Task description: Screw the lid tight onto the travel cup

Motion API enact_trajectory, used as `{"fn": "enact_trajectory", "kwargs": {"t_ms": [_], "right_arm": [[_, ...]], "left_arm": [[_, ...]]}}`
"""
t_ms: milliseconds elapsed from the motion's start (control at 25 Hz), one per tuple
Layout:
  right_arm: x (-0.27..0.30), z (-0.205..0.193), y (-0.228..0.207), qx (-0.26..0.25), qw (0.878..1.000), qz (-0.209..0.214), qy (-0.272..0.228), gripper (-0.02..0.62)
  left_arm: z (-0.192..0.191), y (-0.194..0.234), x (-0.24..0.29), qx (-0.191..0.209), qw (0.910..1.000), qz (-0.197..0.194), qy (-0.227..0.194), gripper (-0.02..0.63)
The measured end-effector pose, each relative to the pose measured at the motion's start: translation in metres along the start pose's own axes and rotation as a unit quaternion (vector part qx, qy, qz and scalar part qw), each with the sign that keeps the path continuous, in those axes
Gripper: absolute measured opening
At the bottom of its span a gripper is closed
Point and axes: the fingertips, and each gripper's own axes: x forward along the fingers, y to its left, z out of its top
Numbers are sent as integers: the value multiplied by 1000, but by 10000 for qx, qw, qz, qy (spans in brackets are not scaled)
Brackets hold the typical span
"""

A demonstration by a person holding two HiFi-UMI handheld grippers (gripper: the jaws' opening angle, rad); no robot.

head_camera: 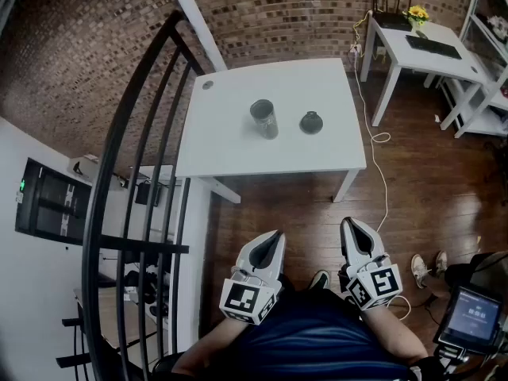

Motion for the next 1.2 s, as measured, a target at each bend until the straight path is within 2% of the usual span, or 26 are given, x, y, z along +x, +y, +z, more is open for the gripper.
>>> {"fn": "enact_trajectory", "kwargs": {"t_ms": [240, 440, 720, 880, 1080, 1200], "right_arm": [[41, -14, -2, -72, 9997, -109, 182, 11], [104, -17, -15, -300, 9980, -508, 241, 11], [224, 5, -24, -178, 9944, -953, 411, 11], [278, 6, -15, -340, 9922, -1048, 586, 11], [302, 16, -25, -621, 9882, -1187, 737, 11], [314, 14, -42, -677, 9867, -1206, 854, 11]], "left_arm": [[-5, 38, 26, -177, 9998, -105, -16, 6], [-9, 96, 75, -326, 9983, -478, -55, 6], [54, 195, 148, -432, 9936, -995, -330, 6], [59, 251, 174, -478, 9924, -1102, -282, 6], [55, 275, 202, -347, 9912, -1260, -190, 29], [52, 281, 216, -354, 9919, -1216, -58, 41]]}}
